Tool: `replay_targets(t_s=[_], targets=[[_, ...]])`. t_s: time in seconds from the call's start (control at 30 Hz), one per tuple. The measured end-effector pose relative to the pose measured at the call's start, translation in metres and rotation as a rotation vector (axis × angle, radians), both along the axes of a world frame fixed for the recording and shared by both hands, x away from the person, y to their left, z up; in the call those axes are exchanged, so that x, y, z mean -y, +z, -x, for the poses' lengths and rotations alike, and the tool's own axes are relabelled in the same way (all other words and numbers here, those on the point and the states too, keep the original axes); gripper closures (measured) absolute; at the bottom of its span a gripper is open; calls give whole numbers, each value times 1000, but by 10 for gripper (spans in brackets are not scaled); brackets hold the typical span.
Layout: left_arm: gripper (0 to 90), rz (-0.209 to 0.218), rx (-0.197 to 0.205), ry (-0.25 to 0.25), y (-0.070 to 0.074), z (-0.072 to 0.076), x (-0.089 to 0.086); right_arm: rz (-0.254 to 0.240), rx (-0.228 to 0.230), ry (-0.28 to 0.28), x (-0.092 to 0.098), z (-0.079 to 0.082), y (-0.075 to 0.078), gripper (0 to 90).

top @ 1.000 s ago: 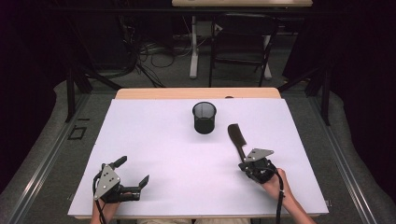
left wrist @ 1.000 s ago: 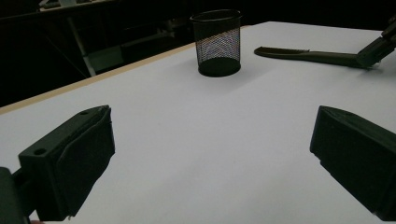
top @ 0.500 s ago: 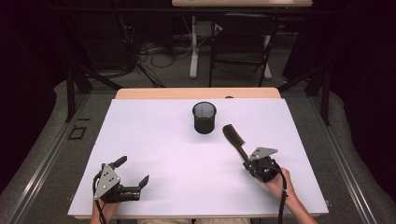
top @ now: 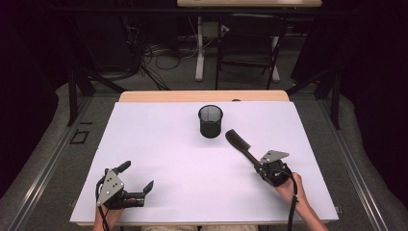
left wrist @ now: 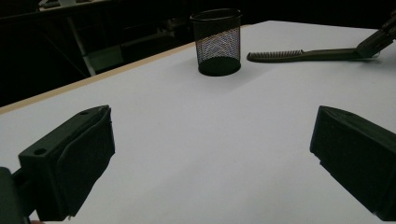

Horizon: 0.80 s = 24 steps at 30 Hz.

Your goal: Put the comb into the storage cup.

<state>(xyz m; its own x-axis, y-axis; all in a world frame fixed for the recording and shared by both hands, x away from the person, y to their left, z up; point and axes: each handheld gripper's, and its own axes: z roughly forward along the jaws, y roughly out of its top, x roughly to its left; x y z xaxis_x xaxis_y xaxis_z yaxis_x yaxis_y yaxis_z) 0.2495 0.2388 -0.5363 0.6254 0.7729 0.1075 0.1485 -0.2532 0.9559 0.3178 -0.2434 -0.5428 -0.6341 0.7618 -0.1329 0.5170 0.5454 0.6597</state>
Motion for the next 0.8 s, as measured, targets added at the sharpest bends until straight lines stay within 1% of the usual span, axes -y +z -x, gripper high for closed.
replay_targets(t_s=[0.07,0.13,0.17,0.47,0.53,0.8], targets=[[0,1,-2,1,0,0,0,10,3,-7,1,0,0,900],[0,0,-1,1,0,0,0,8,5,-11,1,0,0,900],[0,1,0,1,0,0,0,22,12,-18,2,0,0,900],[0,-1,3,4,0,0,0,63,33,-30,4,-1,-1,900],[1,0,3,4,0,1,0,79,45,-38,4,-1,-1,900],[1,0,4,4,0,1,-1,96,52,-51,4,-2,-2,900]])
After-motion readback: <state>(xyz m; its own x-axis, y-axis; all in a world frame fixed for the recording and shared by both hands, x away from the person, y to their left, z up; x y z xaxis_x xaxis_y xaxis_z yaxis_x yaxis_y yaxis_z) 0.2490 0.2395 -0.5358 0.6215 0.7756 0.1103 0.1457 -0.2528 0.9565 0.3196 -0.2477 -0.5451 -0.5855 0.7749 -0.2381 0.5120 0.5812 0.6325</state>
